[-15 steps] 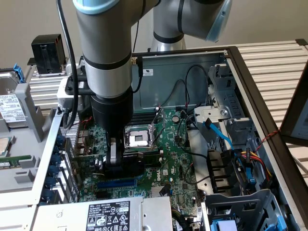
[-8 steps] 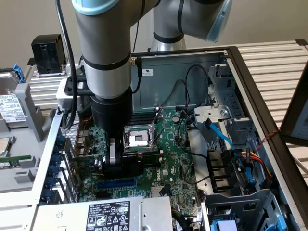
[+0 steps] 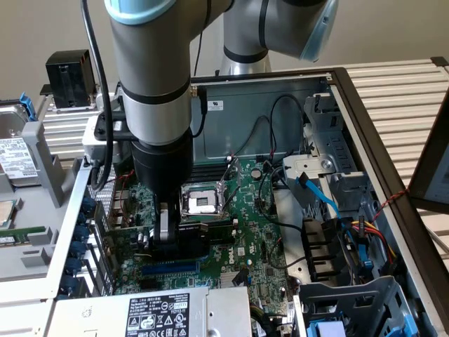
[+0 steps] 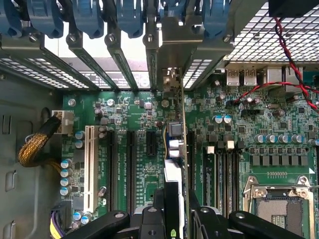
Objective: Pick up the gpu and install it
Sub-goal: 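Insert the gpu into the slot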
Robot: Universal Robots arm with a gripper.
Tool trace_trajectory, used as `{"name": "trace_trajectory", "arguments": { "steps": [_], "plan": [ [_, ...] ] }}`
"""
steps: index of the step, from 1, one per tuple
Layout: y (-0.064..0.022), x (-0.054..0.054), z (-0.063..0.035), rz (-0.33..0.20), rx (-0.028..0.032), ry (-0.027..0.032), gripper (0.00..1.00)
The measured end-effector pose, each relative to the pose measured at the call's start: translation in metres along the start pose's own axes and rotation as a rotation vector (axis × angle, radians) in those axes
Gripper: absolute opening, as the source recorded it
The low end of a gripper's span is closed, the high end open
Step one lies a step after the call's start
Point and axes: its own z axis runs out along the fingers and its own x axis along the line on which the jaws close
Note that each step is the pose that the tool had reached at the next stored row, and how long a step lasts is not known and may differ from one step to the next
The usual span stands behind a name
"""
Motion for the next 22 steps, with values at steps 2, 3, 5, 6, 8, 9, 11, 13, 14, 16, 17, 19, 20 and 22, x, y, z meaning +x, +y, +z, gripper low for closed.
{"name": "trace_trajectory", "arguments": {
  "steps": [2,3,5,6,8,9,11,13,14,16,17,19,20,22],
  "plan": [
    [0.0000,0.0000,0.0000,0.000,0.0000,0.0000,0.27],
    [0.0000,0.0000,0.0000,0.000,0.0000,0.0000,0.27],
    [0.0000,0.0005,0.0000,0.000,0.0000,0.0000,0.27],
    [0.0000,0.0008,0.0000,0.000,0.0000,0.0000,0.27],
    [0.0000,0.0011,0.0000,0.000,0.0000,0.0000,0.27],
    [0.0000,0.0011,0.0000,0.000,0.0000,0.0000,0.27],
    [0.0000,0.0014,0.0000,0.000,-0.0001,0.0001,0.27],
    [0.0000,0.0018,0.0000,0.000,0.0000,0.0001,0.27],
    [0.0000,0.0021,0.0000,0.000,0.0000,0.0000,0.27],
    [-0.0001,0.0026,0.0000,0.000,0.0000,0.0000,0.27],
    [-0.0001,0.0028,-0.0001,0.000,0.0000,0.0001,0.27],
    [-0.0001,0.0030,-0.0001,0.000,0.0001,0.0003,0.27],
    [-0.0001,0.0031,-0.0001,0.001,0.0000,0.0004,0.27],
    [-0.0001,0.0031,-0.0001,0.003,0.0000,0.0004,0.27]
  ]
}}
